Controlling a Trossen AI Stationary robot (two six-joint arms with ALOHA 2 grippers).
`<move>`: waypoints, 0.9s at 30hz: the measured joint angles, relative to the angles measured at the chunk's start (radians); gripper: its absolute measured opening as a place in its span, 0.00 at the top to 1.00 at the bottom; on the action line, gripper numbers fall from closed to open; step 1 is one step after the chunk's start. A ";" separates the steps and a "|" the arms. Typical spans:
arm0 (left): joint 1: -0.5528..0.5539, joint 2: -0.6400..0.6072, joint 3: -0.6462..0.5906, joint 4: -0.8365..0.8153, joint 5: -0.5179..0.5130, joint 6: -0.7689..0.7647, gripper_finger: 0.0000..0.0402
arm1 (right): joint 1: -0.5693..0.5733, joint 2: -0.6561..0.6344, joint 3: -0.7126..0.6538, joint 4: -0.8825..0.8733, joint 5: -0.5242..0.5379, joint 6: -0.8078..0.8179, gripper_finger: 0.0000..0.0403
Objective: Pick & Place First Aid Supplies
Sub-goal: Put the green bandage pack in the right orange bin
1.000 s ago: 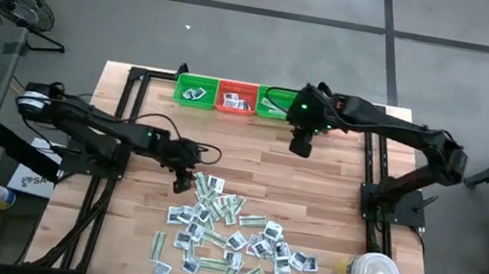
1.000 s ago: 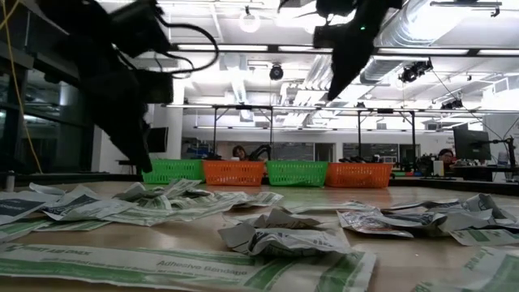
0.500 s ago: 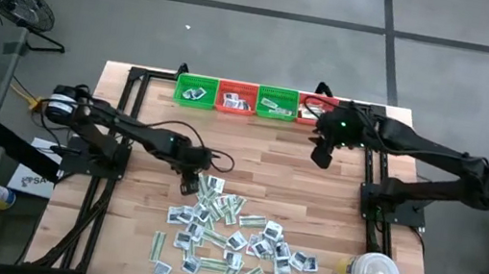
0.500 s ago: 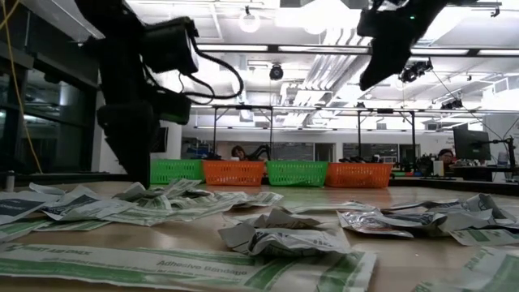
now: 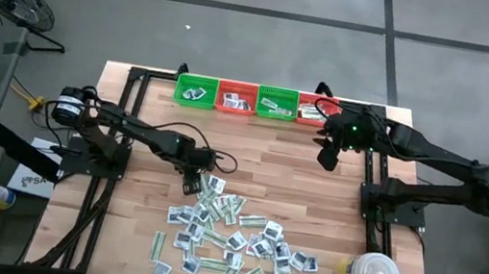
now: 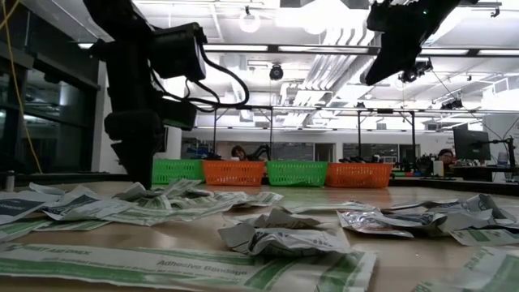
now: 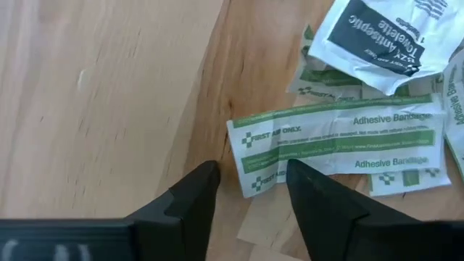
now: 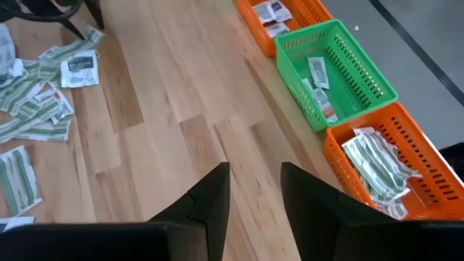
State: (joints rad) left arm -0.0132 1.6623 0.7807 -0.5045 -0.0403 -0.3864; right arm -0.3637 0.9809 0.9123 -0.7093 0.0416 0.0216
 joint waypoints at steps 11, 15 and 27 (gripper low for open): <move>0.001 -0.003 -0.003 -0.008 -0.003 -0.041 0.95 | 0.000 0.001 0.000 0.001 -0.036 -0.007 0.71; 0.001 -0.018 -0.008 -0.004 0.000 -0.037 0.99 | 0.000 0.001 0.000 0.000 -0.052 -0.007 0.71; -0.001 -0.255 -0.013 -0.025 0.008 -0.038 1.00 | 0.000 0.001 0.000 0.028 -0.120 -0.015 0.71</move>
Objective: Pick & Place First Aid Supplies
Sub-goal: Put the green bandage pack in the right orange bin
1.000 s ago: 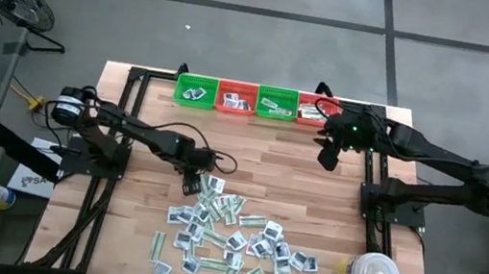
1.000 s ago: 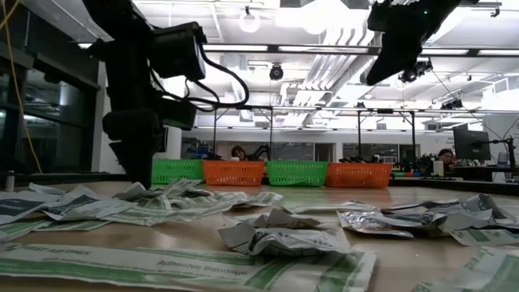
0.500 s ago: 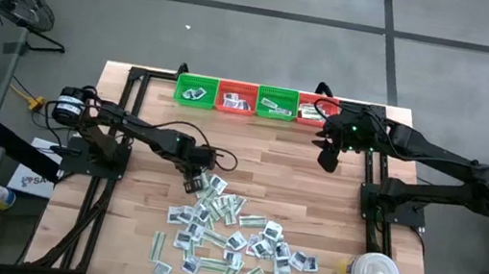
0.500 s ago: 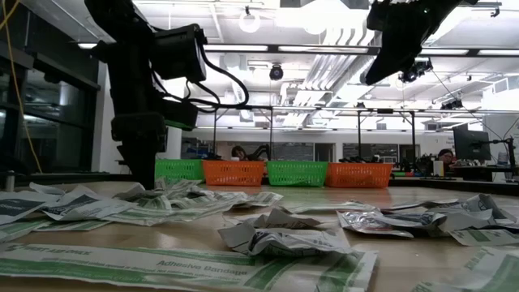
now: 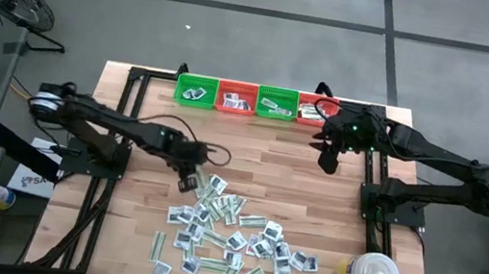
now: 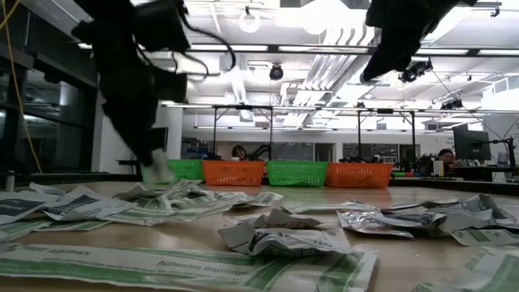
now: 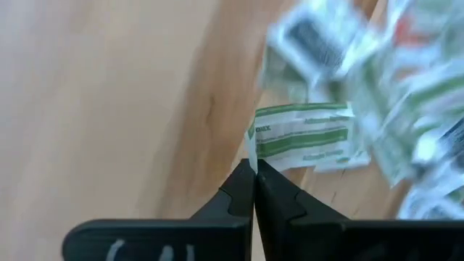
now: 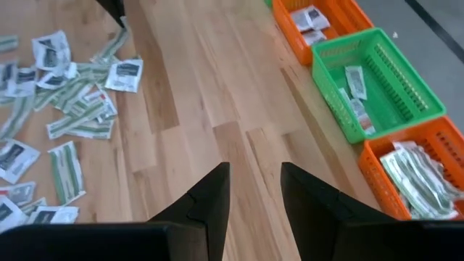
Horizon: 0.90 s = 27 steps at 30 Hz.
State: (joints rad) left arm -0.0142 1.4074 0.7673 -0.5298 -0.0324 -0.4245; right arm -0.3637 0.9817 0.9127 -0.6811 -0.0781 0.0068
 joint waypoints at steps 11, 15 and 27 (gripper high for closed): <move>0.000 -0.256 0.001 0.108 -0.231 -0.021 1.00 | 0.000 0.000 0.000 0.141 -0.060 -0.015 0.71; 0.001 -0.285 0.004 0.278 -0.365 0.054 1.00 | 0.000 0.000 0.000 0.232 -0.090 -0.015 0.70; 0.082 -0.262 0.005 0.723 -0.522 0.286 1.00 | -0.003 0.109 0.001 0.538 -0.116 0.052 0.50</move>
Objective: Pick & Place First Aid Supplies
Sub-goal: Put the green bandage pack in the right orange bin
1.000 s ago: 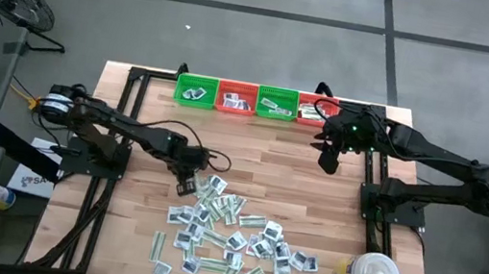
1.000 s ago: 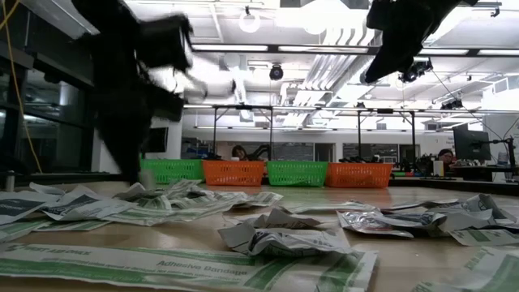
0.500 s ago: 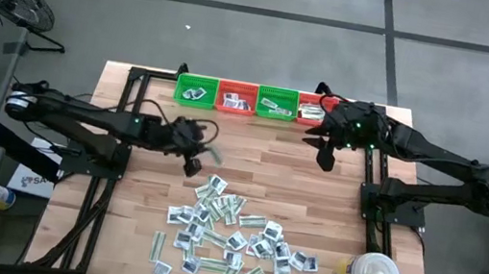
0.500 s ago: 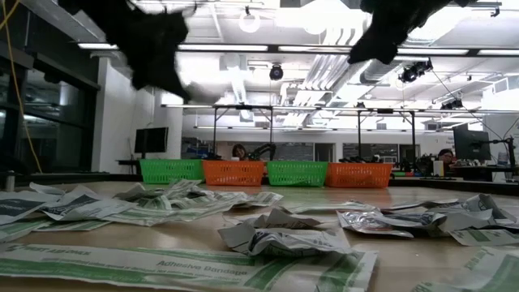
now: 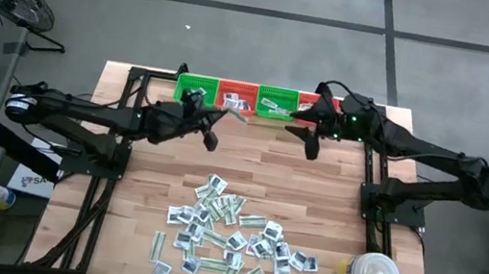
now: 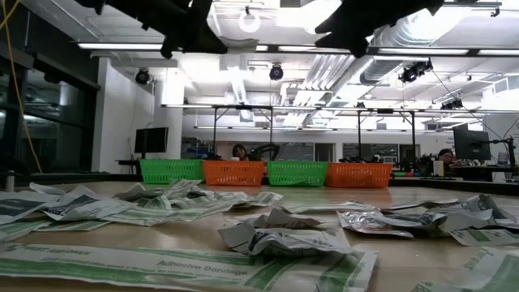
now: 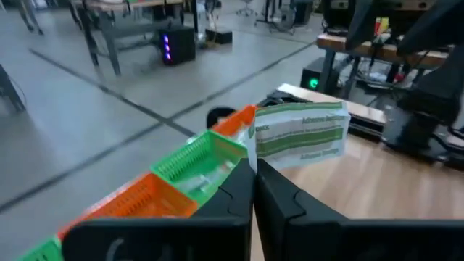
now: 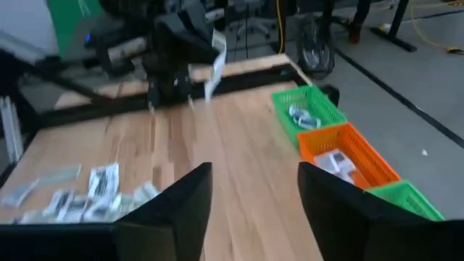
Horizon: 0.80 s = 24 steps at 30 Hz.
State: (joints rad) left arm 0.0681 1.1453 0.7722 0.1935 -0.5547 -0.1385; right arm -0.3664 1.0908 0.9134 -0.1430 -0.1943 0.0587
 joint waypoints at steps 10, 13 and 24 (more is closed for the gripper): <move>0.110 0.007 0.000 0.125 0.106 0.102 1.00 | 0.007 0.172 0.000 0.353 -0.021 0.126 0.46; 0.131 0.015 -0.001 0.145 0.131 0.132 1.00 | 0.017 0.231 0.000 0.444 -0.024 0.150 0.46; 0.192 0.069 -0.001 0.248 0.241 0.151 1.00 | 0.028 0.391 0.006 0.703 -0.014 0.244 0.46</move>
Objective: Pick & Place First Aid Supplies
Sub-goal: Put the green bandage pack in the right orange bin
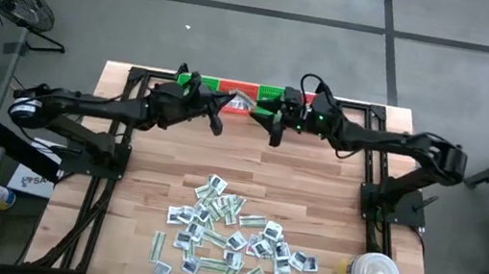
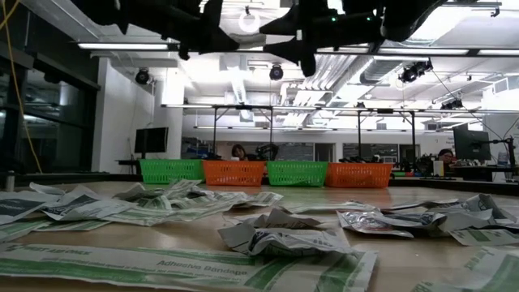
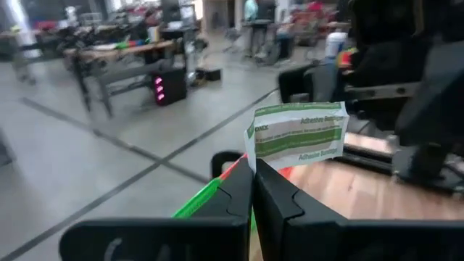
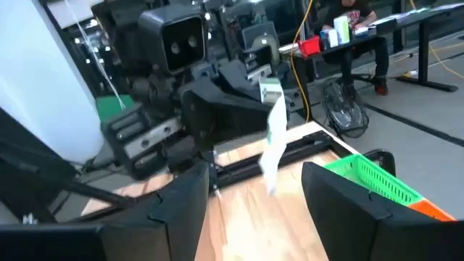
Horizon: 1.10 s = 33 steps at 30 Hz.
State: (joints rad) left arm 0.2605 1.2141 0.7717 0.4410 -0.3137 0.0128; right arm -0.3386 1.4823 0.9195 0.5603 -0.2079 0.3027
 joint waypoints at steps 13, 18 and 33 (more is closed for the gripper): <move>0.002 0.043 0.001 0.042 0.042 0.002 1.00 | -0.002 0.040 0.051 -0.043 0.054 -0.029 0.54; 0.002 0.043 0.001 0.044 0.048 0.007 1.00 | -0.002 0.040 0.051 -0.074 0.063 -0.042 0.67; 0.002 0.043 0.001 0.043 0.086 0.010 1.00 | -0.002 0.040 0.050 -0.030 0.078 -0.041 0.99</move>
State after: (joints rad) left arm 0.2623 1.2568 0.7723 0.4841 -0.2279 0.0223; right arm -0.3407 1.5223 0.9695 0.5303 -0.1295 0.2613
